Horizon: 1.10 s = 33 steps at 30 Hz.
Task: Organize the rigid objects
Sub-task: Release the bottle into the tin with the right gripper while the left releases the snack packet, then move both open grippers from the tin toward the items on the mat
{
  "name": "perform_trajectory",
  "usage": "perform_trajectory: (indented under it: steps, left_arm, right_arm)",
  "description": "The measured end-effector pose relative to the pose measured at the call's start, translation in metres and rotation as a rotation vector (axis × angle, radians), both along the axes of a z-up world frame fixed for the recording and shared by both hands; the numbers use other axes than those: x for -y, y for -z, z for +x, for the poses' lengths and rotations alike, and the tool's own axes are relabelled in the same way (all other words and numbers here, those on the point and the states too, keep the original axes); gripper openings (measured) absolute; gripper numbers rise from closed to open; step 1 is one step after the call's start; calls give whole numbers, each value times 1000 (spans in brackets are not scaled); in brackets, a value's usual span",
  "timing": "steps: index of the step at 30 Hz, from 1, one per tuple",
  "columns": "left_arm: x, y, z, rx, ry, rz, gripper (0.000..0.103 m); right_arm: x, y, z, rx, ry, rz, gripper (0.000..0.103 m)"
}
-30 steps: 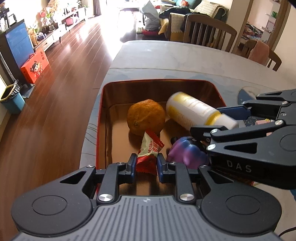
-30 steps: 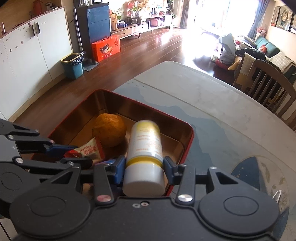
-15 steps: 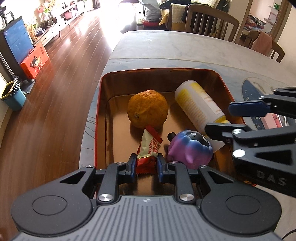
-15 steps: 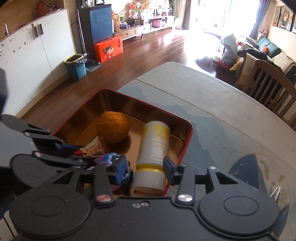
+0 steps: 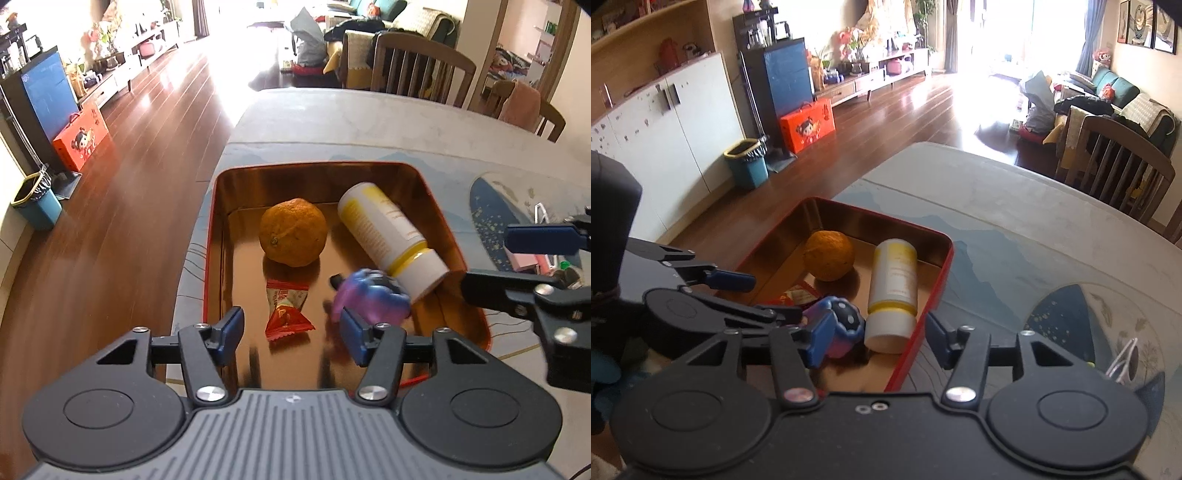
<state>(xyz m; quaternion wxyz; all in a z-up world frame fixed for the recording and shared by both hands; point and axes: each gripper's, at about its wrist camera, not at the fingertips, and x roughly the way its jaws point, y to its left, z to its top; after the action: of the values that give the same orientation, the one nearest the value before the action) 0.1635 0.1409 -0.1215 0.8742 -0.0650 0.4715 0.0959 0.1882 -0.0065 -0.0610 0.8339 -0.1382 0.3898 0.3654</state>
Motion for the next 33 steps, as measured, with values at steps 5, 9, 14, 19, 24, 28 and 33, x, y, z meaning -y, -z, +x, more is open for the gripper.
perform_trajectory:
  steps: [5,9,14,19,24,28,33]
  left_arm:
    - [13,-18,-14,58,16,13,64]
    - [28,-34,-22,104,44,15,65]
    - [51,-47,-30,144,69,-8,70]
    - [78,-52,-30,160,88,-25,75]
    - [106,-52,-30,179,109,-40,81]
    - [129,-51,-28,206,122,-54,82]
    - [164,-45,-17,217,144,-65,84]
  right_arm:
    - [28,-17,-16,42,10,34,65]
    - [56,-25,-22,46,44,62,67]
    - [93,-30,-28,60,104,90,78]
    - [137,-30,-29,57,156,114,83]
    - [176,-23,-28,57,204,107,93]
    - [198,-18,-25,82,222,95,103]
    - [226,-8,-9,84,232,62,103]
